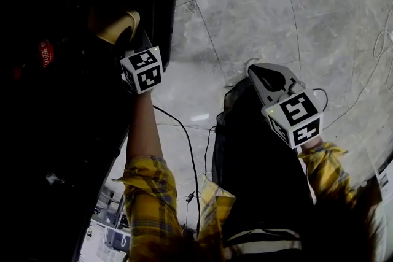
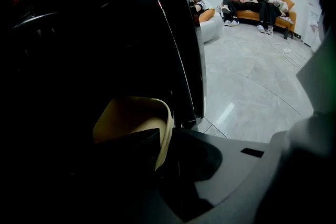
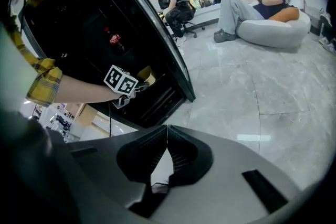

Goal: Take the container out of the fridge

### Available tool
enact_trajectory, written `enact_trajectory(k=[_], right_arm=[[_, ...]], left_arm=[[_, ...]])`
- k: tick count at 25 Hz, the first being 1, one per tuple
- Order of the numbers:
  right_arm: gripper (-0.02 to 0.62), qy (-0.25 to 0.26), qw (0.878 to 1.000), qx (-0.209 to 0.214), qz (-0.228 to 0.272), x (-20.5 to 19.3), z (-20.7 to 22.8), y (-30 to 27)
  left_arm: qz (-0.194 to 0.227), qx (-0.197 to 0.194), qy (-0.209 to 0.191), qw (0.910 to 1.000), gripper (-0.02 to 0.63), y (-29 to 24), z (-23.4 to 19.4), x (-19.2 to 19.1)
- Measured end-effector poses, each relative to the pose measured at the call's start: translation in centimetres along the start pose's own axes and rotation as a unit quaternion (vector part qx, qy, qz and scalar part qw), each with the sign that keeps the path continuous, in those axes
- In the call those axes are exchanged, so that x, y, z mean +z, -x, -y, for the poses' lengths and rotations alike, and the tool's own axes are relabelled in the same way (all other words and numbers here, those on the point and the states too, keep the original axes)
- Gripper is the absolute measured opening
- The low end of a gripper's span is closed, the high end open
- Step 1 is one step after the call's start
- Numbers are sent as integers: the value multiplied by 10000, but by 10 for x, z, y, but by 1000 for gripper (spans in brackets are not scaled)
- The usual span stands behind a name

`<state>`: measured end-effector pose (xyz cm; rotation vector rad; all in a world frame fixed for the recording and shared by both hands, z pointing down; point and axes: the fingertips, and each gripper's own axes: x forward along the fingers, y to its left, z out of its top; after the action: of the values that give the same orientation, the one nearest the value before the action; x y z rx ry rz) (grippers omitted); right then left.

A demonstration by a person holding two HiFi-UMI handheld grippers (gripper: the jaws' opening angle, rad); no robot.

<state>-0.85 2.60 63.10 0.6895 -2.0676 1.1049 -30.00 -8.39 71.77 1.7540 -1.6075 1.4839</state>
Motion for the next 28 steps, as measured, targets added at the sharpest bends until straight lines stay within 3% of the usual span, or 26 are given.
enact_trajectory(k=[8, 17, 28], right_arm=[[28, 33, 10000, -21, 30, -1, -1, 4], [29, 46, 9996, -209, 167, 13, -9, 29], [28, 60, 9987, -319, 388, 27, -33, 70]], left_arm=[[-76, -191, -131, 9997, 32, 4, 4, 1], [86, -536, -452, 9975, 31, 40, 25, 18], [34, -1185, -1068, 9872, 31, 110, 64, 29]])
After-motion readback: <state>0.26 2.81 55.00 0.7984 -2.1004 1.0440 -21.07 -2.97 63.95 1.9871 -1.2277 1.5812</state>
